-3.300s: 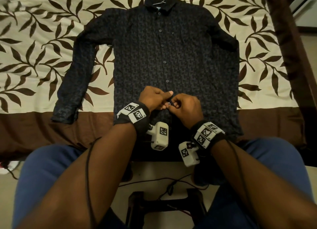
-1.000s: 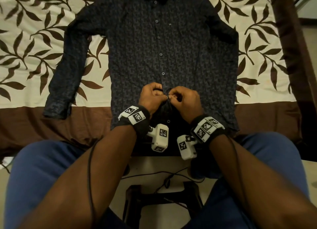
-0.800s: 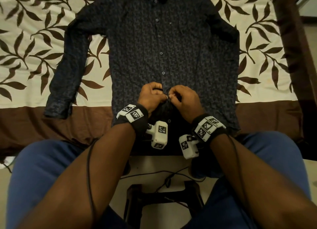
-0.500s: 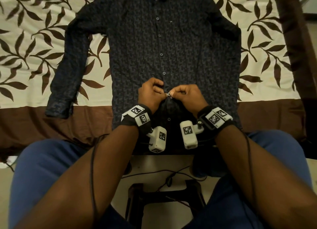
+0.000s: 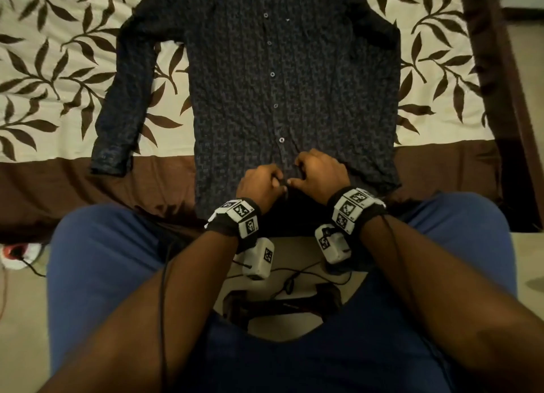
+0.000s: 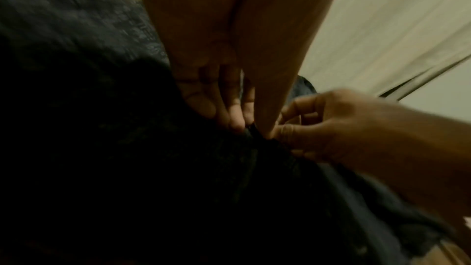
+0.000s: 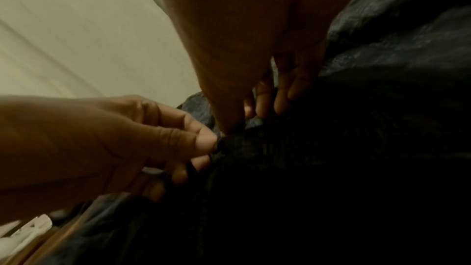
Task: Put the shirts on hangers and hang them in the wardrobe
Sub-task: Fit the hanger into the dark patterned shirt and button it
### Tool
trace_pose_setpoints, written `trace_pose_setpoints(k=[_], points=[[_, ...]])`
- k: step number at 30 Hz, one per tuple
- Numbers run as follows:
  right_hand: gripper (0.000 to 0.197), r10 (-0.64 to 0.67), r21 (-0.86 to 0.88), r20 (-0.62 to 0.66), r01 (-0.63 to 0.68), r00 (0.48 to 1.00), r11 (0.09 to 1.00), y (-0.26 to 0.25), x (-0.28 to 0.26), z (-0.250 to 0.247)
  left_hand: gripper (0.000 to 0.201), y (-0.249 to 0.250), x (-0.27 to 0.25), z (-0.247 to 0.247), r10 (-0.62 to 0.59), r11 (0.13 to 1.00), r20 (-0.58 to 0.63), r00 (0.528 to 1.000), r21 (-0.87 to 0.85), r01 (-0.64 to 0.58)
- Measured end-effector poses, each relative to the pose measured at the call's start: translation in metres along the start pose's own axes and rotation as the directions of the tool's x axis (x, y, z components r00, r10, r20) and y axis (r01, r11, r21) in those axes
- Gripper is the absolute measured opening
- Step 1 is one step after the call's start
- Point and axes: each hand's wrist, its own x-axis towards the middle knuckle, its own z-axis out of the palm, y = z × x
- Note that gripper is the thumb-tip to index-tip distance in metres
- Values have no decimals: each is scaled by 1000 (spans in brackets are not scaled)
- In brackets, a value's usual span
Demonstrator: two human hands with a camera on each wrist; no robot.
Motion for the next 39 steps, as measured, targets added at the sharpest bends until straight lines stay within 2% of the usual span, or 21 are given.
trace_pose_setpoints(k=[5,10,13,16,21,23,25,28,30,32,35,39], points=[[67,-1,-83,74,7,997,997,-4,-13,1,19,12,-5,4,11,988,-86,996,156,3],[42,37,35,28,-38,999,999,-12,-21,4,13,19,-2,5,66,980,-73,995,191,-51],[36,116,248,19,-117,993,962,-11,-22,5,12,18,-3,5,-13,994,-89,996,105,23],[25,155,389,48,-161,987,907,-1,-22,-4,15,14,0,5,-77,997,-70,995,18,78],[14,181,448,30,-175,983,877,19,-17,-21,21,6,-1,0,-161,943,-66,985,-306,134],[19,159,467,-27,-128,987,875,15,-15,-18,23,7,-3,-2,-173,919,-80,982,-371,131],[39,86,425,-65,-50,994,904,5,-13,-11,21,7,-3,-3,-186,912,-105,977,-388,132],[61,-1,201,-52,11,999,980,-9,-8,2,21,2,-1,-2,-215,909,-134,967,-391,148],[58,-22,80,-37,24,999,996,-14,-7,8,24,-4,-1,-1,-217,905,-135,967,-398,148],[45,-20,27,-47,22,999,999,-15,-6,9,26,-8,-1,-1,-213,901,-132,968,-409,142],[30,46,157,-52,-38,998,987,-12,-5,6,27,-8,-1,-3,-200,903,-131,971,-409,131],[21,167,407,-99,-113,981,906,-1,-4,6,23,-4,-1,-4,-182,913,-129,975,-391,119]])
